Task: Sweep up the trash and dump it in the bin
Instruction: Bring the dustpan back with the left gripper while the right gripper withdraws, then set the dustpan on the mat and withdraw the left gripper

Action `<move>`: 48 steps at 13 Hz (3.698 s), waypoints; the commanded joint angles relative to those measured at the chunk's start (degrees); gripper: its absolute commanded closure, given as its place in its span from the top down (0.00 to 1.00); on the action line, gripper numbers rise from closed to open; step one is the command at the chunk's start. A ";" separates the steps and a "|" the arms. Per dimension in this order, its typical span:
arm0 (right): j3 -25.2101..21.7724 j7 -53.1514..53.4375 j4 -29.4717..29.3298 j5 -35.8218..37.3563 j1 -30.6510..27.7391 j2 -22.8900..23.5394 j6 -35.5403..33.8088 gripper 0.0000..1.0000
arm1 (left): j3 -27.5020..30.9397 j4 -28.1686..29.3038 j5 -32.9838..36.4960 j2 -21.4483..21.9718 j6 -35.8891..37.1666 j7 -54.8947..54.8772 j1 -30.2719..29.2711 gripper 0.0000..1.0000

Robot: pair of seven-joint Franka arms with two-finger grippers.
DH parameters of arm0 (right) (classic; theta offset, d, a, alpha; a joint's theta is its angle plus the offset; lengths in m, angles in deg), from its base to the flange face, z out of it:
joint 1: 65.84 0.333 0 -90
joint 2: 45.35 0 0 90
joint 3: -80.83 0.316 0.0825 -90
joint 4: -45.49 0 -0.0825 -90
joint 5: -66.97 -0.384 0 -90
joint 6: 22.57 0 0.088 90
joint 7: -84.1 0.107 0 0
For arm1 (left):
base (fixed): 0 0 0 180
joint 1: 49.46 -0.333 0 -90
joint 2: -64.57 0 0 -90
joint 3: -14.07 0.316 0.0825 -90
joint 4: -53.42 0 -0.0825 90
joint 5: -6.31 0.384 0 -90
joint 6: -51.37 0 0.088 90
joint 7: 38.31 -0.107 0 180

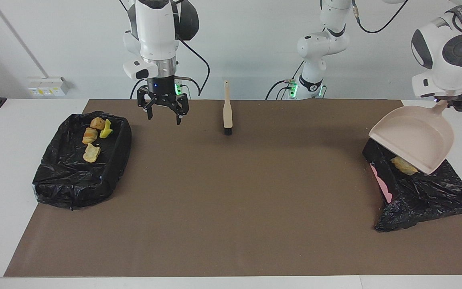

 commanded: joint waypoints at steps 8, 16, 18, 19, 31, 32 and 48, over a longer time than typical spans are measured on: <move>-14.50 -25.47 -9.65 -2.48 0.05 -0.08 -12.19 1.00 | 0.78 9.99 -17.98 -3.41 -15.47 60.01 27.63 0.00; -22.25 -32.72 -16.24 -4.85 2.42 1.15 -19.06 1.00 | 0.96 -10.36 -25.82 -22.72 -17.26 92.04 45.31 0.00; -22.96 -32.81 -15.89 -4.85 2.52 1.15 -19.06 1.00 | 0.96 -17.75 -25.91 -29.58 -17.00 96.97 47.95 0.00; -23.57 -32.81 -15.80 -4.94 2.52 1.06 -19.06 1.00 | 0.96 -19.43 -25.91 -31.00 -17.69 97.51 48.75 0.00; -26.57 -32.28 -14.74 -5.55 4.80 0.79 -19.14 1.00 | 0.78 -15.85 -29.34 -31.10 -27.29 90.66 49.37 0.58; -26.48 -32.37 -15.79 -5.29 4.54 1.58 -20.01 1.00 | 0.87 -15.76 -29.34 -31.10 -27.28 91.10 49.37 0.76; -25.25 -39.75 -17.91 -5.98 4.62 0.80 -30.47 1.00 | 4.03 4.02 -28.29 4.49 -16.13 64.86 25.74 1.00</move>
